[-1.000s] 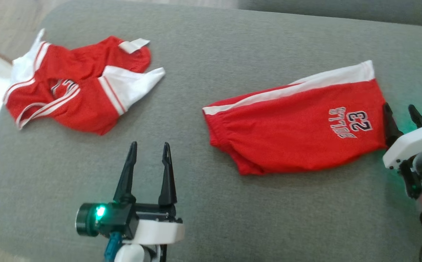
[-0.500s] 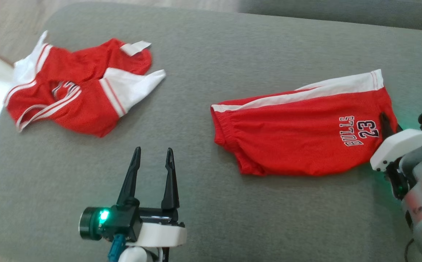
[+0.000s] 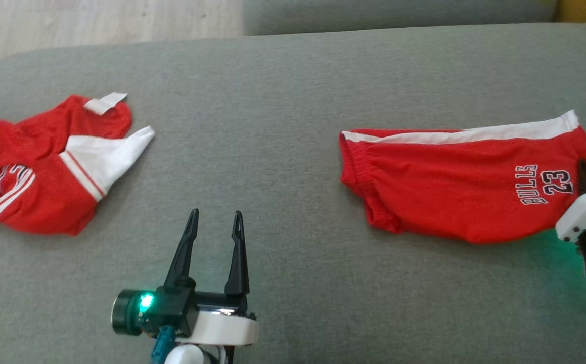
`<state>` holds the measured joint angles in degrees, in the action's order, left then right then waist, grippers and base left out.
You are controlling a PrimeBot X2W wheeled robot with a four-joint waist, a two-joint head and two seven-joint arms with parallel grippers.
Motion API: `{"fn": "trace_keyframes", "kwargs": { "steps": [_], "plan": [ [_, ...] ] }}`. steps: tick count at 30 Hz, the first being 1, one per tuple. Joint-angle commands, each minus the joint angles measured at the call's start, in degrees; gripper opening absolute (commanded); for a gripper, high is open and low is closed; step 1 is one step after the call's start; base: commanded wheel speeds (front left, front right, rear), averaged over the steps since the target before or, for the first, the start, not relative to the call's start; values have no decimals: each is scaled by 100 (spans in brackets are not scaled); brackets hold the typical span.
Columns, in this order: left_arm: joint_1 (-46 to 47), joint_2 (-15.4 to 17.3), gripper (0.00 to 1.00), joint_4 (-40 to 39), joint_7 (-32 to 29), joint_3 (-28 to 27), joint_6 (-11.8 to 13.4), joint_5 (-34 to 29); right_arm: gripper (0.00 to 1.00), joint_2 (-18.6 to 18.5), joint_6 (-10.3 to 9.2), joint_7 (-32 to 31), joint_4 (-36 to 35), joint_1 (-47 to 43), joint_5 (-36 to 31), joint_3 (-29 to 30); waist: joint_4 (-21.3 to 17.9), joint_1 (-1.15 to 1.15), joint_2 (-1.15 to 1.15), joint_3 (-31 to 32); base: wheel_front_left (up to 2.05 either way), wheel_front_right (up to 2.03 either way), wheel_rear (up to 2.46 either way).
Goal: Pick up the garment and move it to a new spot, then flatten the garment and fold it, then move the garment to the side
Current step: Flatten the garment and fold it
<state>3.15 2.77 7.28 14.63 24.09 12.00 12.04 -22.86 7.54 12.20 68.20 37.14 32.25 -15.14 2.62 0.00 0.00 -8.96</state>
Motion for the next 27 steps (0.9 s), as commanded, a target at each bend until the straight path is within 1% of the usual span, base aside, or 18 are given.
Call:
{"fn": "trace_keyframes", "kwargs": {
  "steps": [1,6,12,15,16,22,23,24,25,26,27],
  "plan": [
    [144,11,100,-129,37,-161,-17,-63,0,-110,-5,120,-126,149,-53,-85,-71,0,0,47,0,0,0],
    [125,11,100,-69,37,-151,-28,-61,0,-28,-5,226,-298,241,-195,-95,-98,0,0,148,0,0,0],
    [29,11,100,18,37,-173,-58,-77,0,347,-5,273,-945,380,-545,-250,-54,0,0,333,0,0,0],
    [-14,11,100,48,37,-176,-70,-75,0,660,-5,276,-1282,397,-731,-378,4,0,0,415,0,0,0],
    [-35,11,100,61,37,-159,-68,-69,0,911,-5,256,-1450,367,-782,-486,66,0,0,453,0,0,0],
    [-79,11,100,69,37,-127,-49,-39,0,1566,-5,13,-1875,120,-864,-945,284,0,0,490,0,0,0],
    [-90,11,100,72,37,-131,-43,-33,1,1646,-5,-46,-1930,48,-862,-1039,310,0,0,488,0,0,0],
    [-101,11,100,75,37,-135,-37,-29,17,1711,-5,-108,-1974,-30,-859,-1135,333,0,0,486,0,0,0],
    [-107,11,100,76,37,-136,-33,-24,41,1759,-5,-159,-2007,-111,-864,-1226,359,0,0,480,0,0,0],
    [-108,10,100,77,37,-134,-31,-14,98,1795,-5,-192,-2039,-191,-875,-1312,382,0,0,474,0,0,0],
    [-105,10,100,81,37,-131,-28,-3,100,1819,-5,-208,-2069,-275,-894,-1390,403,0,0,476,0,0,0]
  ]
}}
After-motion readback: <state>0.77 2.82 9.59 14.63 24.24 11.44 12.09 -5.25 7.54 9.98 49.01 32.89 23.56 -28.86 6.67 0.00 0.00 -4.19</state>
